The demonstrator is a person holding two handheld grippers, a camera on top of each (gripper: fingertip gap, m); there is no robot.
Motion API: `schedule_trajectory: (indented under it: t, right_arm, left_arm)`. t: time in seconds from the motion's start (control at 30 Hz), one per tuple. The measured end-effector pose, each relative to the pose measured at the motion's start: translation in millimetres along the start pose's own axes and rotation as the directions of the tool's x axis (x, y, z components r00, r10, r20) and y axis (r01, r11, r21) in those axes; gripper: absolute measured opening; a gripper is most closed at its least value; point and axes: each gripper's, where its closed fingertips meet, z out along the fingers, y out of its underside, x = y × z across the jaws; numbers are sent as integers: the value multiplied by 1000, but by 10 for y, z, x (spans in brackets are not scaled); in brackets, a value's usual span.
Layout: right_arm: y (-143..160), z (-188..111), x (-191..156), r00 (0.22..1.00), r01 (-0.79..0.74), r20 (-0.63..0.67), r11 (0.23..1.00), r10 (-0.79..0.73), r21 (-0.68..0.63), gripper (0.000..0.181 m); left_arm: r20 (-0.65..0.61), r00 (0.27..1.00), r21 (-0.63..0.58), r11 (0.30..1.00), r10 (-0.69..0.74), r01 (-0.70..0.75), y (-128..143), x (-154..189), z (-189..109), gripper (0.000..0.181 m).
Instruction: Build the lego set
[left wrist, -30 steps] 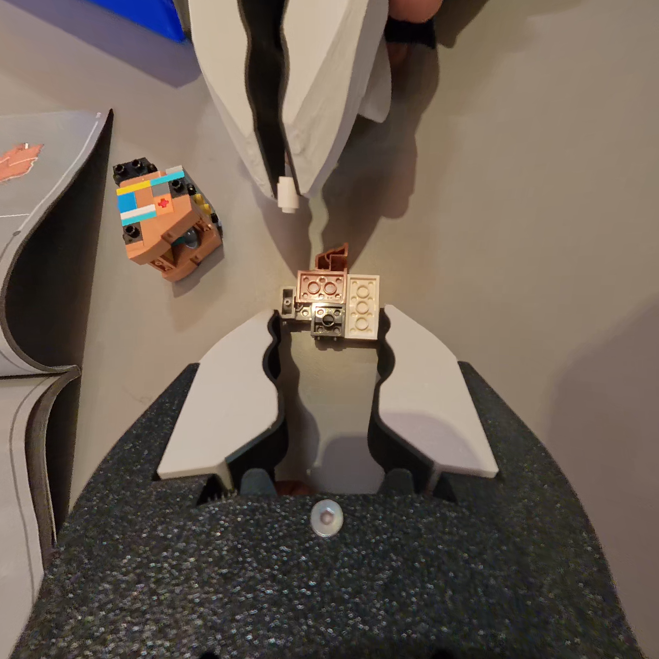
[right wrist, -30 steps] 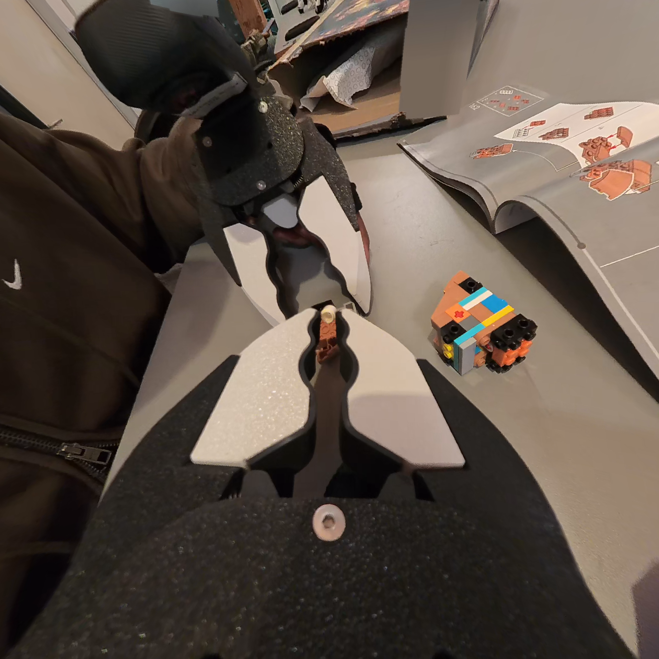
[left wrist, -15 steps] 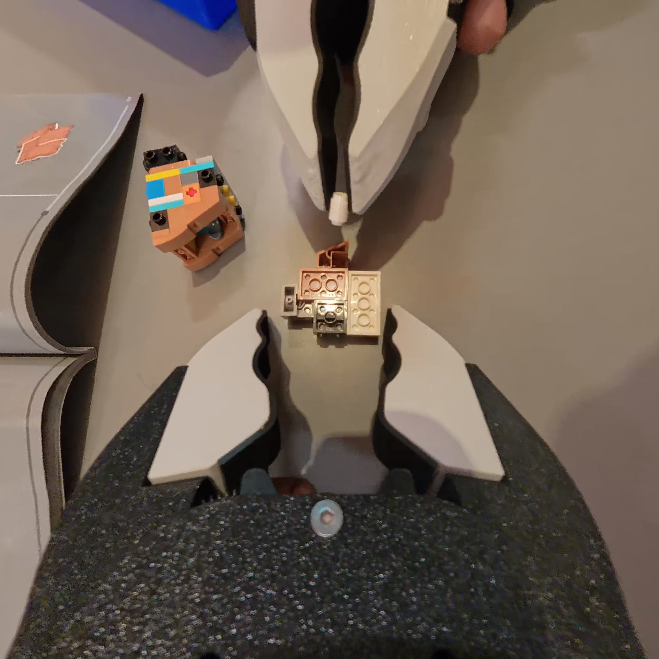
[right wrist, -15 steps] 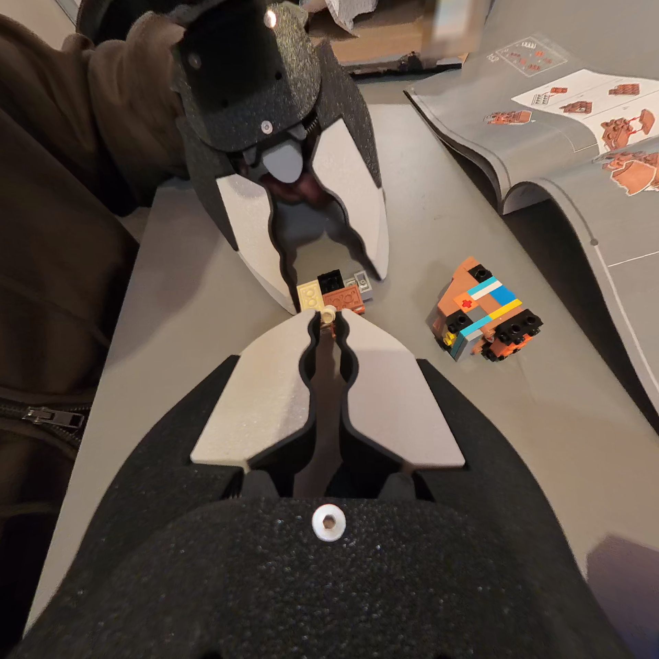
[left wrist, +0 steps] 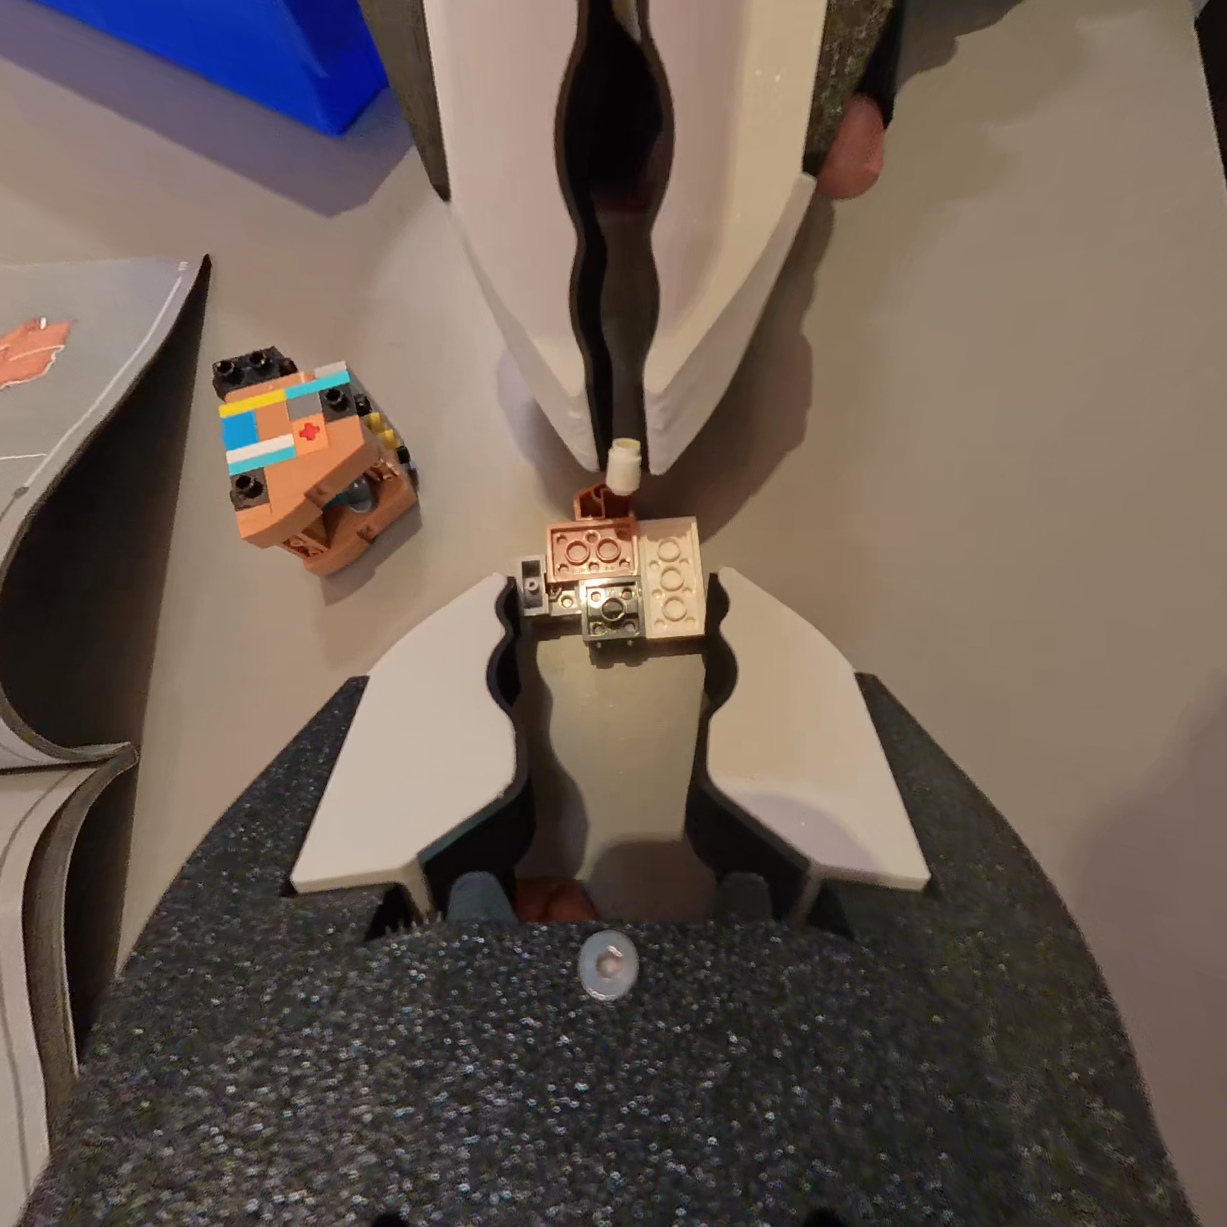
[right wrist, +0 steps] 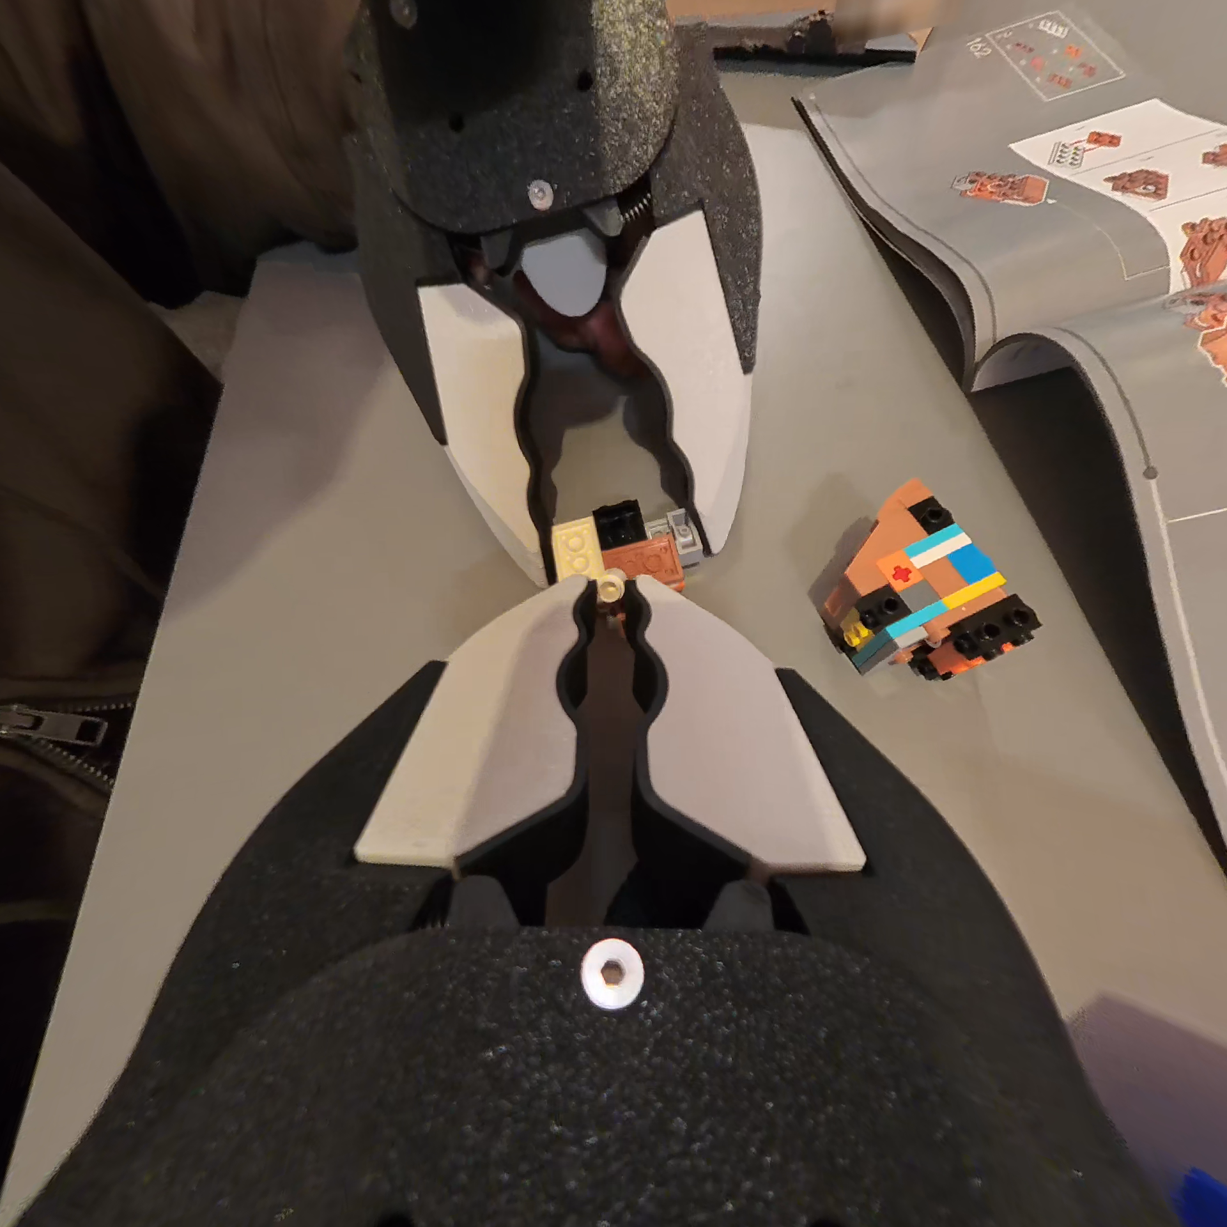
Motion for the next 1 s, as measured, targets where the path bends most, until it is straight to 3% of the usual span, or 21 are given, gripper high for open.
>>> schedule_trajectory:
  t: [0.33,1.0]
  right_arm:
    - [94,35,-21,986,140,-65,976,-153,-166,8]
    - [177,67,-12,971,189,-83,932,-224,-308,8]
  left_arm:
    - [-1,999,-2,999,-50,50,-6,7,8,54]
    - [-20,997,-2,997,-71,71,-23,64,16,54]
